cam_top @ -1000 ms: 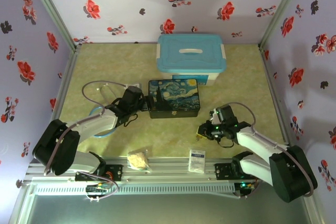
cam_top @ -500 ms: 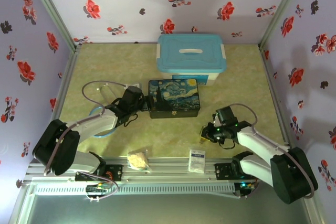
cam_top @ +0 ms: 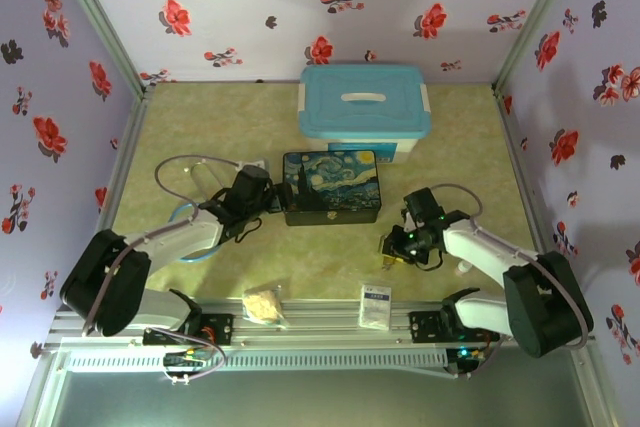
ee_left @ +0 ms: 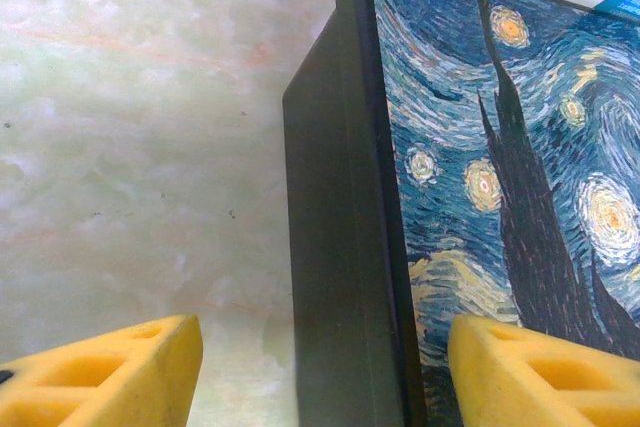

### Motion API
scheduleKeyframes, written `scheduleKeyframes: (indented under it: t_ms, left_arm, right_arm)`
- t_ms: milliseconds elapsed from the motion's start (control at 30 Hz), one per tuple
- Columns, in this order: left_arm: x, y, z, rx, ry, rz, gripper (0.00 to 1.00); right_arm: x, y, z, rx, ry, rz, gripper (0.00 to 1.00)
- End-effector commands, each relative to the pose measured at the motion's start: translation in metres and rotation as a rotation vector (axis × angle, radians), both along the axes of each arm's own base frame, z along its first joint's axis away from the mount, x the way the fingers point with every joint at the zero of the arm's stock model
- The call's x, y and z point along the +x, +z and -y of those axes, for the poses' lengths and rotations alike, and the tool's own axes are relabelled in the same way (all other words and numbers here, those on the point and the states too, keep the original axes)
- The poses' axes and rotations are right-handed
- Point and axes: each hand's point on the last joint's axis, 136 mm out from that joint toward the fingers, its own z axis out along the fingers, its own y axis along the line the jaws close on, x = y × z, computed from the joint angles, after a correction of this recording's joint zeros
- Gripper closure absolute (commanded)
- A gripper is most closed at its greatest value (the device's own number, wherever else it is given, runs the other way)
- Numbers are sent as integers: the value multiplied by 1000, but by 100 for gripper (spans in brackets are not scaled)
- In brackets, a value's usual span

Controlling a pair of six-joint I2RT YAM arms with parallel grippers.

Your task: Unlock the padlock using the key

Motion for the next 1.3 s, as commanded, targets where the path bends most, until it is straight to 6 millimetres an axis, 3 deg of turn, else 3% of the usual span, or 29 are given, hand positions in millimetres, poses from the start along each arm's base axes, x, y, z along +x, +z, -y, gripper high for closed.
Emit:
scheduleKeyframes:
  t_ms: [0, 267, 433, 533, 567, 600, 767, 867, 1067, 1267]
  left_arm:
    - [-7, -3, -10, 24, 7, -23, 32]
    - [-3, 30, -14, 20, 0, 26, 23]
    - [-2, 48, -27, 35, 9, 53, 13]
    - [-1, 61, -44, 78, 23, 78, 6]
    - [0, 65, -54, 107, 42, 92, 1]
    - [2, 69, -66, 142, 64, 112, 0]
    - [13, 80, -128, 321, 209, 204, 0]
    - [21, 85, -159, 390, 283, 262, 0]
    - [28, 80, -206, 539, 369, 345, 0]
    - [31, 51, -219, 670, 327, 414, 0]
  right_arm:
    - [23, 1, 8, -71, 4, 88, 71]
    - [31, 6, 16, -133, 19, 109, 56]
    - [46, 19, 24, -189, -2, 180, 45]
    - [66, 41, 36, -268, -27, 279, 26]
    - [75, 53, 45, -319, -46, 331, 9]
    - [83, 66, 55, -373, -73, 388, 1]
    - [124, 123, 97, -580, -164, 672, 1]
    - [141, 137, 121, -627, -272, 783, 1]
    - [153, 129, 171, -728, -383, 897, 1]
    - [159, 111, 193, -763, -420, 985, 1]
